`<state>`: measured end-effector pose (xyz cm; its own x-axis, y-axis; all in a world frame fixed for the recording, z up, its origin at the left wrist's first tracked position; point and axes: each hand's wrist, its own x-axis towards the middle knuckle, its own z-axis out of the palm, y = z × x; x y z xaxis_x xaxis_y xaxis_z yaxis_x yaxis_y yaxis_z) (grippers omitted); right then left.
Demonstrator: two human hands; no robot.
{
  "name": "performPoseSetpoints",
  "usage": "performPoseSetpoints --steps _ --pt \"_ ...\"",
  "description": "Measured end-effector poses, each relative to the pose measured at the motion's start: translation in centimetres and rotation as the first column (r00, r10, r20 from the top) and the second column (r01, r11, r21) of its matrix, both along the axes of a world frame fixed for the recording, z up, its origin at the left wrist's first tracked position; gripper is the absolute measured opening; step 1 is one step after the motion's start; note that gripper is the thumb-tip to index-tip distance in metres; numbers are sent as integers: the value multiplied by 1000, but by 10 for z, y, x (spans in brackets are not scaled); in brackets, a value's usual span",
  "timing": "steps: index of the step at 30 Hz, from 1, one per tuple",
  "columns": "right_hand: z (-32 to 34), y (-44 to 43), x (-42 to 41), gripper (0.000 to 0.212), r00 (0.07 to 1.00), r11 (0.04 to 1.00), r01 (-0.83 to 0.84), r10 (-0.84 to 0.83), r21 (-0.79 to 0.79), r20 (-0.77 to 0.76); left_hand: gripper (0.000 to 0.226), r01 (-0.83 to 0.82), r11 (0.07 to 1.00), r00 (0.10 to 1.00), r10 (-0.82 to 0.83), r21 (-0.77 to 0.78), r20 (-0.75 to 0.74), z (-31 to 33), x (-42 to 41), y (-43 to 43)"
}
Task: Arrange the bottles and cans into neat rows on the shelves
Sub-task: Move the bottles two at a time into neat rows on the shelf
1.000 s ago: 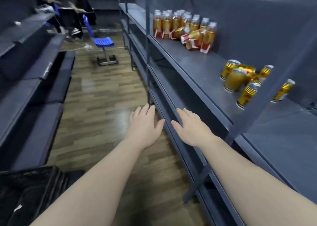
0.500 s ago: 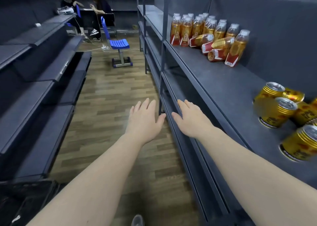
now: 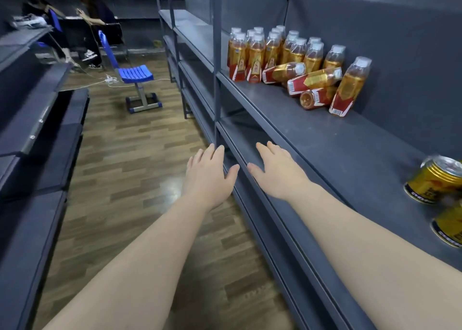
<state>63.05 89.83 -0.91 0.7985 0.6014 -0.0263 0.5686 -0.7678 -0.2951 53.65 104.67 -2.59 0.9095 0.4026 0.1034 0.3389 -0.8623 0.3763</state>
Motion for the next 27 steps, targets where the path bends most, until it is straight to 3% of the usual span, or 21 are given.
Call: performPoseSetpoints --steps 16,27 --pt "-1 47 185 66 994 991 110 -110 76 -2 66 93 995 996 -93 23 -2 0 190 58" --pt "4 -15 285 64 938 933 340 -345 121 25 68 312 950 948 -313 27 49 7 338 8"
